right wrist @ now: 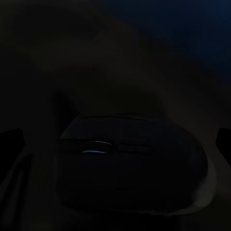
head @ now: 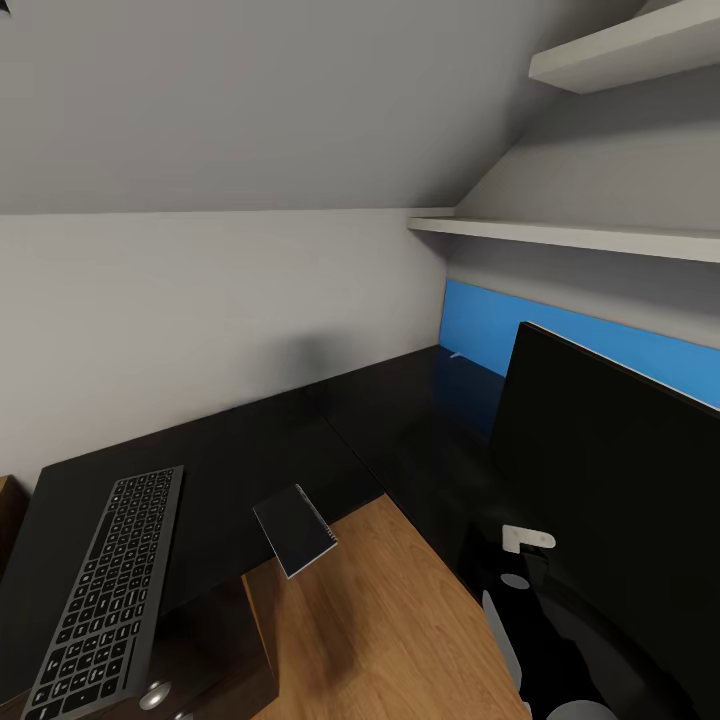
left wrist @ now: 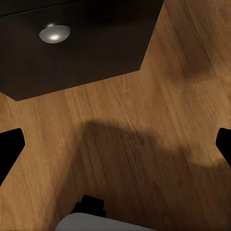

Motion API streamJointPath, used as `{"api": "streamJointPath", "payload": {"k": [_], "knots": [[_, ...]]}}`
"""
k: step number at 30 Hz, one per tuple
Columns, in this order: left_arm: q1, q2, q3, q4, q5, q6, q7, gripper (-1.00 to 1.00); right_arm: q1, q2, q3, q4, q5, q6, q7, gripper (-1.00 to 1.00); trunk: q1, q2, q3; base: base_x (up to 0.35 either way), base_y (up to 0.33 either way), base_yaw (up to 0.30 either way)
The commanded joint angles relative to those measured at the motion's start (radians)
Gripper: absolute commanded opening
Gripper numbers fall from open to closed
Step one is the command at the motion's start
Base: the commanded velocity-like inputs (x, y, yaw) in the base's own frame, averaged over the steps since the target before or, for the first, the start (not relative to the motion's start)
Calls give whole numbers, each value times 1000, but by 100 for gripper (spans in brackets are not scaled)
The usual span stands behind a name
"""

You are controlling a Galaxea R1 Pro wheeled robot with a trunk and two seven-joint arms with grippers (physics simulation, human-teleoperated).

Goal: In the bedroom, organize the workspace by keeping the computer under the desk, ensuring the monitor is on the desk, placing the keyboard on the desk next to the monitor, placing the mouse on the desk next to the keyboard, moving the folder from the swivel chair onto the desk next to the mouse, stacking the notebook on top of the folder with the pen on top of the notebook, and positioning the swivel chair next to the desk.

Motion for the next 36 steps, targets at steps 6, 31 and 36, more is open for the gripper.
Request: {"api": "streamJointPath", "payload": {"k": [6,31,36], "knots": [[-1,0,-2,0,0,-3,4,100,0,1,-2,-2,7,9,-1,100,0,-1,-1,0,0,0],[-1,-1,-1,0,1,-3,4,100,0,0,-2,-2,7,8,-1,100,0,-1,-1,0,0,0],[-1,0,-1,0,0,-3,4,100,0,0,-2,-2,7,8,-1,100,0,-1,-1,0,0,0]]}}
